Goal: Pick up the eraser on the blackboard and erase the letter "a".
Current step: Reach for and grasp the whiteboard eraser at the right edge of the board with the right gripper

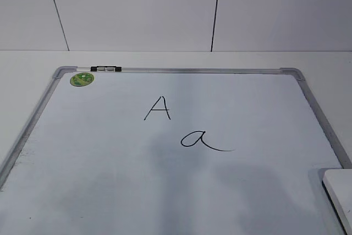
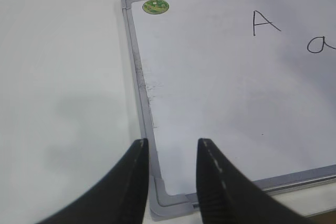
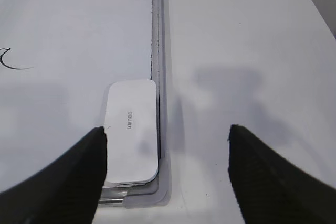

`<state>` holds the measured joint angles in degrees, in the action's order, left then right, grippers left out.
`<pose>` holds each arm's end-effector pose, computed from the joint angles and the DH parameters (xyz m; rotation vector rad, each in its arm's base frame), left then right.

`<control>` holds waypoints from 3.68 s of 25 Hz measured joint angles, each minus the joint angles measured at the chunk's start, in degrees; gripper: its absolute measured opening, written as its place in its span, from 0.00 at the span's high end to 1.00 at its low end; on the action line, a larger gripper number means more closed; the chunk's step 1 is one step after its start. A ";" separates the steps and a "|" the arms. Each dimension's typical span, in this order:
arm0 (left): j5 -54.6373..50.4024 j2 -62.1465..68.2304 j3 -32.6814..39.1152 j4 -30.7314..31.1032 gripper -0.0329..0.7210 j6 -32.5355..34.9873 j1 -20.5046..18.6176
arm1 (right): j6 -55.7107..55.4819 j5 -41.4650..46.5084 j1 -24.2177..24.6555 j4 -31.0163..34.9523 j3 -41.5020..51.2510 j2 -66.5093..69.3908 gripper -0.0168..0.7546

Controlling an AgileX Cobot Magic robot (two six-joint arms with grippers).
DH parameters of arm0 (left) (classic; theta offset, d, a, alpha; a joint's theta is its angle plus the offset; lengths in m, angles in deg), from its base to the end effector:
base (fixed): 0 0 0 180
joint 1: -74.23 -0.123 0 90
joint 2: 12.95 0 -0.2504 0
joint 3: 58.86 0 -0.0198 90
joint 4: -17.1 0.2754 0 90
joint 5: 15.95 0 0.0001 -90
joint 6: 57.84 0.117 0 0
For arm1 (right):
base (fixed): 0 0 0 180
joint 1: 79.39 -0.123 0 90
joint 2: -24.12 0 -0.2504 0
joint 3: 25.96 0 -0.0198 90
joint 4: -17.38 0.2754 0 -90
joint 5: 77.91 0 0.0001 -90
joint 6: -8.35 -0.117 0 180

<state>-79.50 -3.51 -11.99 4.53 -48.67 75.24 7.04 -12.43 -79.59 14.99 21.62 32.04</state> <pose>0.0708 -0.0241 0.2771 0.2008 2.0665 -0.1775 0.0680 -0.0042 0.2696 0.0248 2.1108 -0.0347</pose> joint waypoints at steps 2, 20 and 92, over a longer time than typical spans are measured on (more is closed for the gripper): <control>0.00 0.00 0.00 0.00 0.65 0.00 0.00 | 0.00 0.00 0.00 0.00 0.00 0.00 0.24; 0.00 0.00 0.00 0.00 0.64 0.00 0.00 | 1.31 6.65 0.00 0.00 -3.92 10.67 0.24; 0.00 0.00 0.00 0.00 0.64 0.00 0.00 | 4.58 -2.91 -3.05 9.13 -12.37 67.58 0.14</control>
<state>-79.50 -3.51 -11.99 4.53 -48.67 75.24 11.62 -15.34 -82.64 24.13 9.25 99.62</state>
